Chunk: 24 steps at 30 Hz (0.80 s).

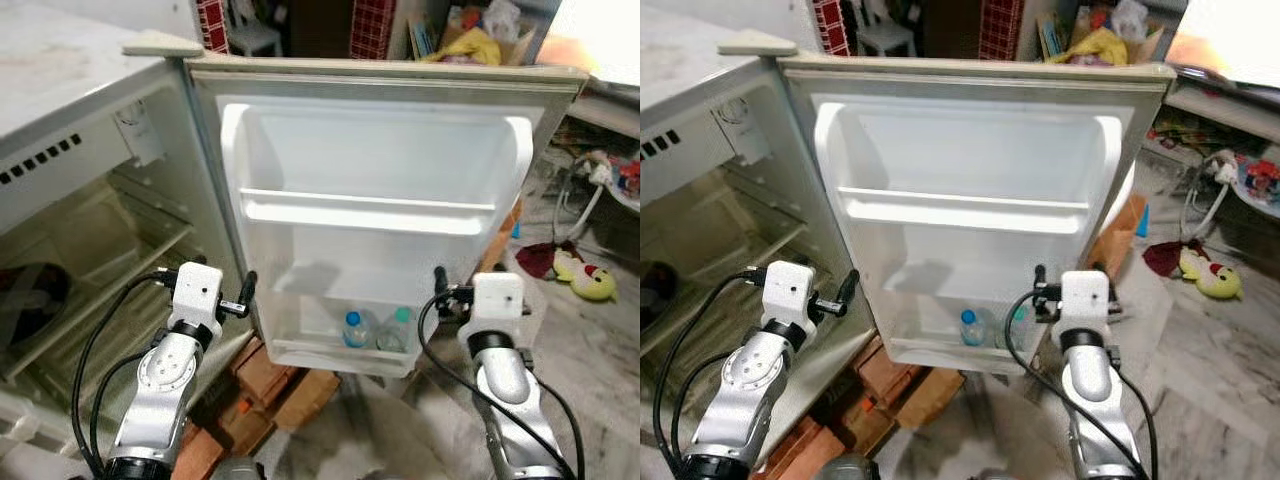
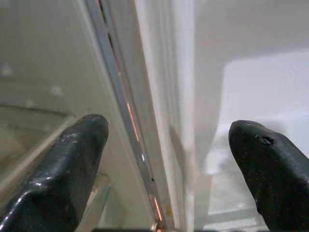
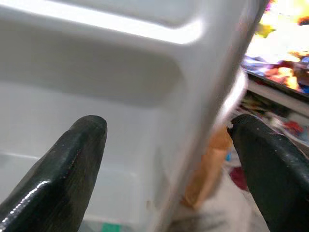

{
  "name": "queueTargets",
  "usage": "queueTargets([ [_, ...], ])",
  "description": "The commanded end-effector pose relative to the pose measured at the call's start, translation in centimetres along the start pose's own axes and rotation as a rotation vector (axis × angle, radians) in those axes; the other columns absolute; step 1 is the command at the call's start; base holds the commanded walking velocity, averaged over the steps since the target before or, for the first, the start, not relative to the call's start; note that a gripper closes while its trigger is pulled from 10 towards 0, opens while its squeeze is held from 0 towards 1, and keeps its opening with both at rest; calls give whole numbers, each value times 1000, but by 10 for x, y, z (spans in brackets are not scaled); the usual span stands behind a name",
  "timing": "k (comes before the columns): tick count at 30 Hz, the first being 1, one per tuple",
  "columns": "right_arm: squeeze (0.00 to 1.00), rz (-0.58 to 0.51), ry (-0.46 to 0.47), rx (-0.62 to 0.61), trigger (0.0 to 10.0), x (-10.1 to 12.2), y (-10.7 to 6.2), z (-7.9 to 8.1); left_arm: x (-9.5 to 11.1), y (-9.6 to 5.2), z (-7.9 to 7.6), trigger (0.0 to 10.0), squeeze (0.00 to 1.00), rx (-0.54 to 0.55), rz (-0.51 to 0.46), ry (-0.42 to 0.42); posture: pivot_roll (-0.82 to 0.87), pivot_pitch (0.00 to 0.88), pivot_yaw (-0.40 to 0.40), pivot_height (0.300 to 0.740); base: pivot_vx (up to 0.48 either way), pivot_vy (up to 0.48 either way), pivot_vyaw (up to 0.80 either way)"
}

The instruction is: Restocking fridge

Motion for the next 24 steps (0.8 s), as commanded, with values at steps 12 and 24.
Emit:
queueTargets([
  [12, 0, -1, 52, 69, 10000, 0, 3, 2, 1, 2, -2, 10000, 0, -5, -2, 15, 7, 5, -38, 740, 0, -328, 0],
  [24, 0, 13, 101, 73, 10000, 5, 5, 7, -5, 2, -10, 10000, 0, -20, 13, 12, 3, 1, -36, 740, 0, -327, 0],
])
Point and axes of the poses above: a point about 5 cm out from each wrist's last joint towards the gripper, its own y axis pointing out of the wrist towards the gripper, its own x axis along the axis of the wrist's last joint, z = x × y, the point moved 3 cm from there along y, pointing out of the wrist towards the gripper, and after that the axes turned 12 degrees about -y, right-handed, at the moved point
